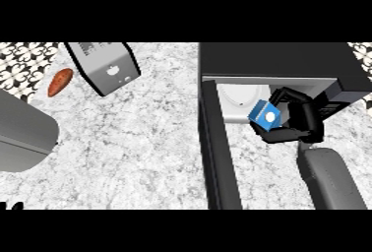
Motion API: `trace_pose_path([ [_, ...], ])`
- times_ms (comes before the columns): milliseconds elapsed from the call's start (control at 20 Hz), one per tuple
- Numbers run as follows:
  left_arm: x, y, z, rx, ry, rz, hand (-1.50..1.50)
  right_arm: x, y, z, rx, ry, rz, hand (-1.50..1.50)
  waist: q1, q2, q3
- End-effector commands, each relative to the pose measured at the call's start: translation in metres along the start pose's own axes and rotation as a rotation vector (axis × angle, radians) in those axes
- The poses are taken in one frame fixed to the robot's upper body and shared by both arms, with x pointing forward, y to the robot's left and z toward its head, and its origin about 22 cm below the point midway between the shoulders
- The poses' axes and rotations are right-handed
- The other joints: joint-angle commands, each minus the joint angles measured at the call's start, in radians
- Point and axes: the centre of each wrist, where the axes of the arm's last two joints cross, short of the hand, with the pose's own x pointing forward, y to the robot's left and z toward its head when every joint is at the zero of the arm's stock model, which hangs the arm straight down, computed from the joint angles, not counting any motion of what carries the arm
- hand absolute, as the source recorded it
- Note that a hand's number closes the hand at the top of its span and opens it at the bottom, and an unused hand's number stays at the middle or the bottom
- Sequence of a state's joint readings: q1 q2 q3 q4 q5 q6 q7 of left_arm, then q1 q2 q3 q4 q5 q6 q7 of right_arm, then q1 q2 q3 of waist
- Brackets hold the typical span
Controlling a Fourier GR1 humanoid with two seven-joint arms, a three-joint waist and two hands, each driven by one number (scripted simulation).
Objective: Pick up the milk, place it into the microwave and close the microwave
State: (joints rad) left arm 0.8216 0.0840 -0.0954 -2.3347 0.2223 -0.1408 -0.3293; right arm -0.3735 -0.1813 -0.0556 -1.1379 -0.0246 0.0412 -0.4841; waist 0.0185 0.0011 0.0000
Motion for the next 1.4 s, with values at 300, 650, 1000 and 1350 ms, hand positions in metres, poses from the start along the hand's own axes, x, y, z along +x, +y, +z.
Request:
trace_pose_path([
  [300,-0.003,0.002,-0.011,-0.047,-0.003,0.013,-1.50,-0.009,0.028,-0.064,0.018,0.022,0.042,1.50,0.025,0.009,0.001],
  [650,-0.011,0.009,-0.007,-0.065,0.006,0.019,-1.50,-0.007,0.013,-0.075,-0.033,-0.018,0.127,1.50,0.061,0.016,0.000],
  [1000,-0.013,0.004,-0.021,-0.109,-0.023,0.037,-1.50,-0.001,-0.003,-0.084,-0.093,-0.057,0.270,1.50,0.085,0.031,0.000],
  [1350,-0.014,0.005,-0.024,-0.149,-0.013,0.032,-1.50,-0.017,0.003,-0.065,-0.275,-0.052,0.280,1.50,0.127,0.042,-0.001],
])
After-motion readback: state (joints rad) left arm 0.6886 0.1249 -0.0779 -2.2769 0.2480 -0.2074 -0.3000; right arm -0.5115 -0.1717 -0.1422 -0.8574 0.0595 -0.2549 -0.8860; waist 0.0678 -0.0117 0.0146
